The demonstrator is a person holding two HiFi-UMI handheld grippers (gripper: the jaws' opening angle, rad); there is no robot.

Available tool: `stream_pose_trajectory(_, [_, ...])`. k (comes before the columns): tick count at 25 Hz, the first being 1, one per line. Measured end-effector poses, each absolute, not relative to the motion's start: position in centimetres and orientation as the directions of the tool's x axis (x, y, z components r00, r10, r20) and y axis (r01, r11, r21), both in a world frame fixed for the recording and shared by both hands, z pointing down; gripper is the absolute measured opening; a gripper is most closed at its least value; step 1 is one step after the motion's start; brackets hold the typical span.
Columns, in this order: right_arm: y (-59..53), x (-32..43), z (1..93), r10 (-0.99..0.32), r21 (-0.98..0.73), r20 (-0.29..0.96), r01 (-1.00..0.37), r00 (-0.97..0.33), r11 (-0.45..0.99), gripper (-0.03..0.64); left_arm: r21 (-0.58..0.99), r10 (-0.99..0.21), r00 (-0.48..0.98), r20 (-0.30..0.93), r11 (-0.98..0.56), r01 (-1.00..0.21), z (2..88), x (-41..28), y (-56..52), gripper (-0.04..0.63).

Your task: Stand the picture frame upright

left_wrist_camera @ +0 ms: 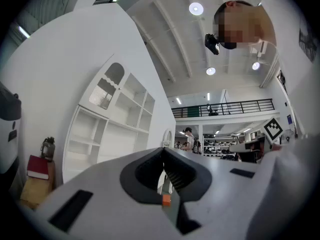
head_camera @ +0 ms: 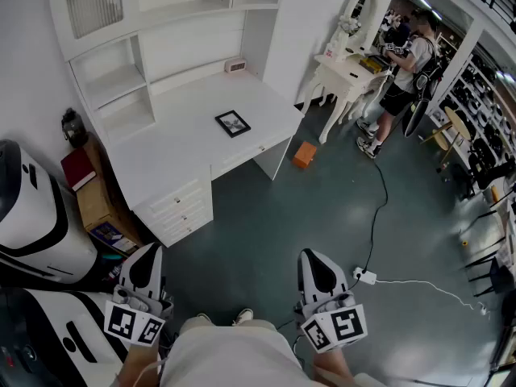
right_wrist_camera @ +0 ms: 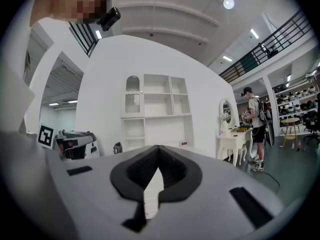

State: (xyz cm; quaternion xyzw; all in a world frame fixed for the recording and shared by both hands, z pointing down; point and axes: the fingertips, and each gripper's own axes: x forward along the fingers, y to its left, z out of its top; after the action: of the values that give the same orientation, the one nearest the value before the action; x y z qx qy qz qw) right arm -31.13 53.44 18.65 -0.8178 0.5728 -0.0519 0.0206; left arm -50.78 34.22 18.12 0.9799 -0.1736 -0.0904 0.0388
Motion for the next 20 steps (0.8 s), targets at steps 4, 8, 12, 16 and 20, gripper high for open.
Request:
stream_pose_trajectory(4, [53.0,-31.3,18.7,-0.942,-0.087,0.066,-0.938,0.33,-0.335,0.008,0.115,-0.349,0.924,-0.155,-0.935,-0.334,18.4,-50.7,34.2,0.018])
stream_pose_trajectory(8, [52.8,-31.3,19.0,-0.943,-0.085,0.071,-0.94,0.324,-0.33,0.008,0.127,-0.353,0.923,-0.153,-0.933,-0.336,19.0,-50.6,33.9,0.018])
stream_pose_trajectory(12, [53.3,-30.7,19.2,-0.949,-0.127,0.058,-0.94,0.311,-0.316,0.009,0.148,-0.365,0.911,-0.193,-0.928,-0.34,18.7,-50.3,34.0,0.02])
stream_pose_trajectory(16, [54.0,-29.3,19.0,-0.954,-0.169,0.033,-0.939,0.297,-0.298,0.009,0.161,-0.379,0.906,-0.188,-0.922,-0.352,19.0,-49.5,33.8,0.023])
stream_pose_trajectory(20, [54.6,-27.4,19.2,-0.959,-0.165,0.038,-0.945,0.281,-0.283,0.144,0.184,-0.399,0.907,-0.136,-0.91,-0.373,20.2,-48.3,33.5,0.162])
